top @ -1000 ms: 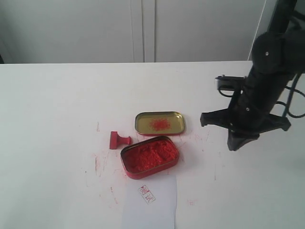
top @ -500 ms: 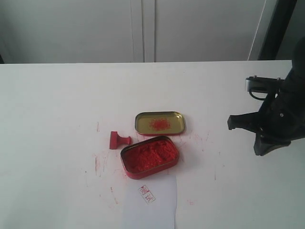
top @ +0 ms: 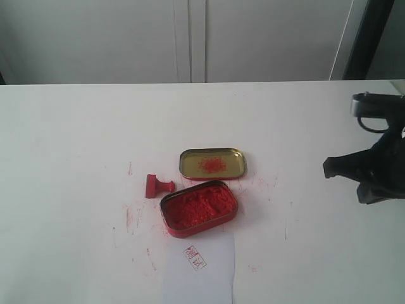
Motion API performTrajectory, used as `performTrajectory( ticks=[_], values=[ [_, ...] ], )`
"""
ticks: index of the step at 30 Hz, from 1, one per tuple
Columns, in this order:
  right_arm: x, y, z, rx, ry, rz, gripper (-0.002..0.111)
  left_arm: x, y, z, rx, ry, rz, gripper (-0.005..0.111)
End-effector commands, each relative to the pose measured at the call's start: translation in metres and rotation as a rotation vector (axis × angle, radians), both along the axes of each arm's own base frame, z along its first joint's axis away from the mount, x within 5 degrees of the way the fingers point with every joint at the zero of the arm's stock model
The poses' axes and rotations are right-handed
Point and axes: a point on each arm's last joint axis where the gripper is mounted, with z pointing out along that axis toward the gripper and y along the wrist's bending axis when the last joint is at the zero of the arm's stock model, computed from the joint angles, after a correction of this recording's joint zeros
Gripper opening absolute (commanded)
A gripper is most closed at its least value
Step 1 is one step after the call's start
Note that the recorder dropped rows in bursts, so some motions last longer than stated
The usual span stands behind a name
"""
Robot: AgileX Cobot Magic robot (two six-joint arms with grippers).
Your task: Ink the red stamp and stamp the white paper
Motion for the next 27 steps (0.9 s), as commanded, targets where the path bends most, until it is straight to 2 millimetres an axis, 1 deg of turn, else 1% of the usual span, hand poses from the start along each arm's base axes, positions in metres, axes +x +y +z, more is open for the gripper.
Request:
performTrajectory(
  ticks=[1,7,13,18,23,27],
  values=[
    [-0.018,-0.004,0.023,0.011,-0.136,0.005,0.000,0.000,0.000,-0.001,-0.009,0.001,-0.002,0.000],
    [-0.050,-0.009,0.044,0.034,-0.305,0.001,0.000,0.000,0.000,-0.001,-0.009,0.001,-0.002,0.000],
    [-0.085,-0.014,0.058,0.046,-0.424,0.002,0.000,0.000,0.000,-0.001,-0.009,0.001,-0.002,0.000],
    [-0.112,-0.019,0.061,0.047,-0.508,0.004,0.000,0.000,0.000,-0.001,-0.009,0.001,-0.002,0.000],
    [-0.138,-0.023,0.055,0.040,-0.580,0.008,0.000,0.000,0.000,-0.001,-0.009,0.001,-0.002,0.000],
    [-0.157,-0.026,0.055,0.049,-0.687,0.007,0.000,0.000,0.000,-0.001,-0.009,0.001,-0.002,0.000]
  ],
)
